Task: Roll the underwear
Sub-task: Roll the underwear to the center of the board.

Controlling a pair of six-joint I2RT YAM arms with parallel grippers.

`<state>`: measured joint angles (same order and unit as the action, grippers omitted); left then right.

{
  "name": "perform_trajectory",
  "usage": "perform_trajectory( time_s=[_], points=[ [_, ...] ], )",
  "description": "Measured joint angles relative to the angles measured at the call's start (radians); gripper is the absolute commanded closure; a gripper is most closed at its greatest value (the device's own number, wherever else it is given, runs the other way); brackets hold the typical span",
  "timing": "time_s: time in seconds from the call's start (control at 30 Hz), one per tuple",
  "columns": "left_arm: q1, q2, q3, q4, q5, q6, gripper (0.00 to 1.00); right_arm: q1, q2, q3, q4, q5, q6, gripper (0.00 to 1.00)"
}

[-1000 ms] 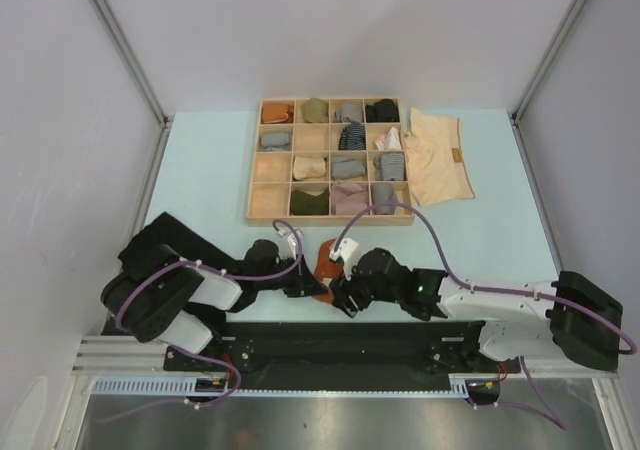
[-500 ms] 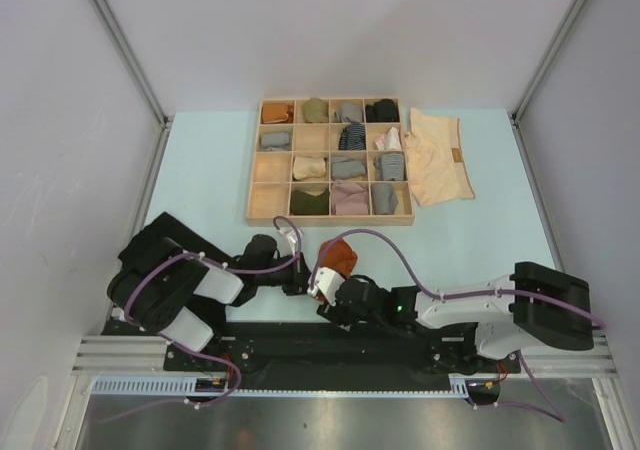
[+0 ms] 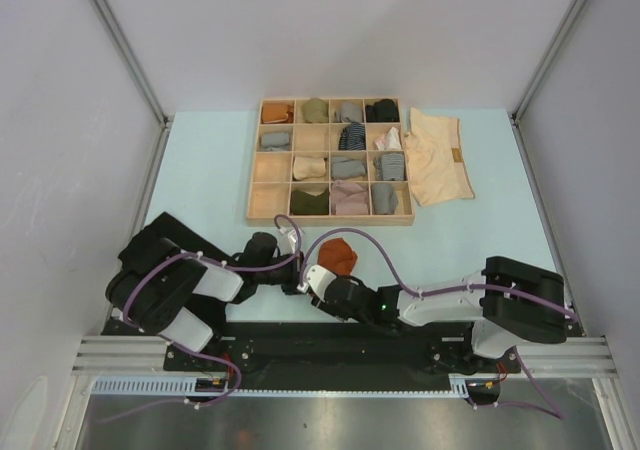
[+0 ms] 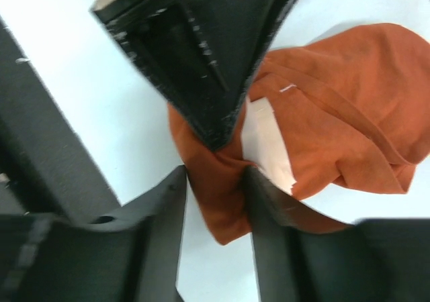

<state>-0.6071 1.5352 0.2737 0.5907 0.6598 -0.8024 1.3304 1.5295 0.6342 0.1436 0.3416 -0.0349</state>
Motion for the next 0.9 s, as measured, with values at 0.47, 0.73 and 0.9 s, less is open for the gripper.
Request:
perform_trajectory(
  time_s=[0.47,0.73,0.9],
  points=[
    [0.018,-0.137,0.003,-0.15,-0.024,0.031,0.32,-0.026,0.03,0.067,-0.072,-0.044,0.032,1.0],
    [0.07,-0.372,0.01,-0.437,-0.143,0.105,0.17,-0.121,0.016,0.088,-0.113,-0.243,0.092,1.0],
    [0.095,-0.511,0.01,-0.597,-0.275,0.132,0.17,-0.192,0.009,0.086,-0.113,-0.405,0.135,1.0]
  ],
)
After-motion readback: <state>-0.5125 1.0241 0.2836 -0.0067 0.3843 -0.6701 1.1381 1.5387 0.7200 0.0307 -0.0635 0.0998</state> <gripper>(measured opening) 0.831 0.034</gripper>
